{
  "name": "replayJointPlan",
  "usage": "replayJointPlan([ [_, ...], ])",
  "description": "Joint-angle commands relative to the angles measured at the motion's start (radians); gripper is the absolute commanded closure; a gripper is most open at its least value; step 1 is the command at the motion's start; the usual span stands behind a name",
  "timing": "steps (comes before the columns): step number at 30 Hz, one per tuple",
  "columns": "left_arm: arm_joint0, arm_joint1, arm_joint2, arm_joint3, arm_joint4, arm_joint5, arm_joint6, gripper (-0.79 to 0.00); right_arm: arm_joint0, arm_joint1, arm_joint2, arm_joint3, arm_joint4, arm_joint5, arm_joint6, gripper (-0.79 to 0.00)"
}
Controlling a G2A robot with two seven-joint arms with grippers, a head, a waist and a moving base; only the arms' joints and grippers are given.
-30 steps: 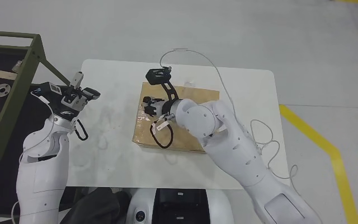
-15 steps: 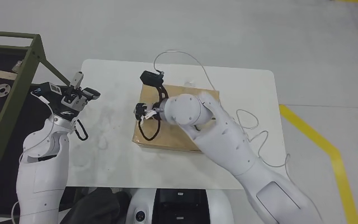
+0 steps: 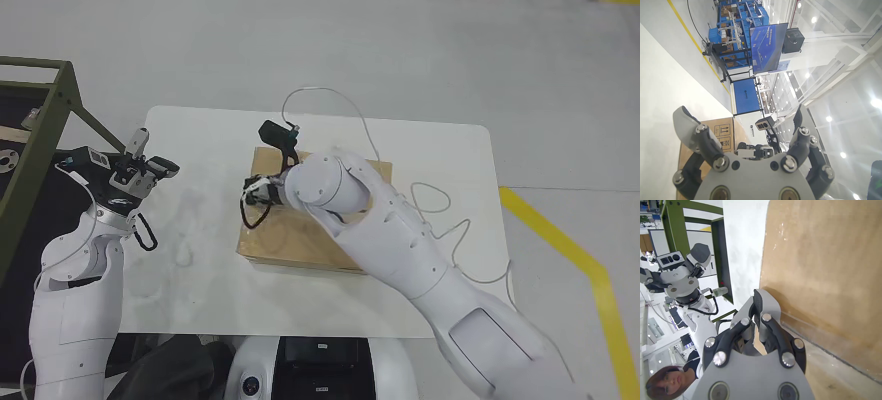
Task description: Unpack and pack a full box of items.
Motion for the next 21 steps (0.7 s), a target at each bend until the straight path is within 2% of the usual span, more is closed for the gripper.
replayJointPlan([
  [1, 0.0, 0.0, 0.0, 0.0, 0.0, 0.0, 0.0, -0.785, 0.006, -0.003, -0.005, 0.008, 0.002, 0.014, -0.001, 0.0],
  [13, 0.0, 0.0, 0.0, 0.0, 0.0, 0.0, 0.0, -0.785, 0.028, -0.012, -0.022, 0.015, 0.008, 0.038, 0.011, 0.0],
  [21, 0.0, 0.0, 0.0, 0.0, 0.0, 0.0, 0.0, -0.785, -0.079, 0.032, 0.072, -0.105, -0.029, 0.104, 0.011, 0.0],
])
